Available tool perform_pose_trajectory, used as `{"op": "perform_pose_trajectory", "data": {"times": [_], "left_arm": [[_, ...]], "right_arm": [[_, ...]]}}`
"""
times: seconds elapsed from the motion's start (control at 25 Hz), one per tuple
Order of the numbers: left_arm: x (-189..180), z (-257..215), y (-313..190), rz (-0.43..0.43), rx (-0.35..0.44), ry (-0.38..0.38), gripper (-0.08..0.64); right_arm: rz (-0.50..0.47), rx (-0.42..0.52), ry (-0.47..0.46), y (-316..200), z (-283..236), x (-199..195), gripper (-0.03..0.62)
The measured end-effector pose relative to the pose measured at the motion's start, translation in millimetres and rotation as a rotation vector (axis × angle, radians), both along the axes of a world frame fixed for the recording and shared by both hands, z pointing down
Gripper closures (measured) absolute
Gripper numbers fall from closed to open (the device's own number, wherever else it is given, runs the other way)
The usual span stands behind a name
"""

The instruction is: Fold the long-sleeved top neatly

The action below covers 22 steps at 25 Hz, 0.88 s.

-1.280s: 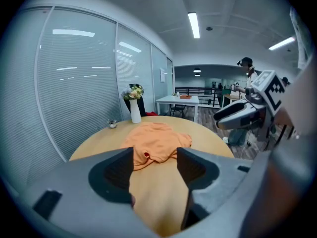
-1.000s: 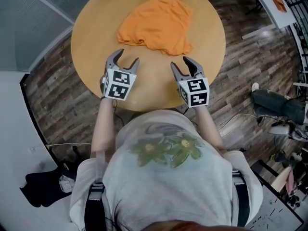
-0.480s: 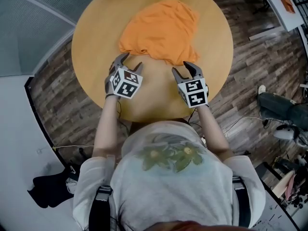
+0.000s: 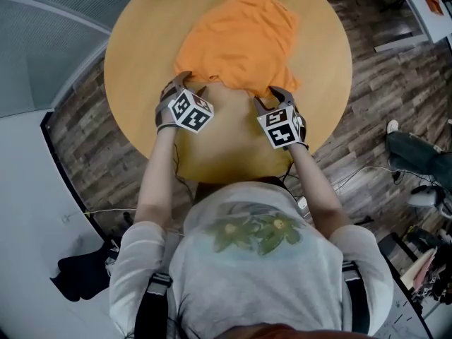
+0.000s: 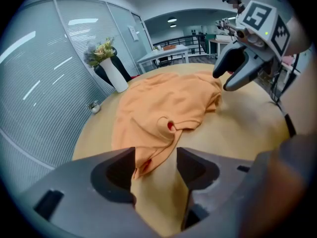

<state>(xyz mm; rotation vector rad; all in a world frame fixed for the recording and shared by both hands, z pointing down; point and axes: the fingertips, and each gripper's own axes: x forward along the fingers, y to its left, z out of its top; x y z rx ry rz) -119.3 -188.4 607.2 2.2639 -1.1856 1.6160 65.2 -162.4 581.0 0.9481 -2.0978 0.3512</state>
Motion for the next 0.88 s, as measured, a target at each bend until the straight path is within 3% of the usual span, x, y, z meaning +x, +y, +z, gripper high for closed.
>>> {"op": "perform_pose_trajectory", "data": {"times": [0.36,0.48,0.6,0.76,0.88], "left_arm": [[-31.9,37.2,-26.0,0.037,-0.048,-0.175,0.302],[-37.4,48.4,-25.0,0.025,-0.066,-0.188,0.315],[-38.8,48.7,-26.9,-0.016,-0.06,-0.152,0.389],[-34.5,35.7,-28.7,-0.09,-0.05,-0.047,0.509],[-29.1,19.4,-26.4,-0.155,-0.055,0.078,0.52]], "right_arm": [[-0.03,-0.048,0.165,-12.4,43.7,7.2,0.378],[-0.024,-0.06,0.166,-12.4,48.6,10.5,0.442],[-0.007,-0.059,0.153,-15.4,46.2,13.2,0.531],[0.054,-0.057,0.086,-18.2,32.4,21.3,0.543],[0.116,-0.039,0.03,-22.6,16.9,31.3,0.543]]}}
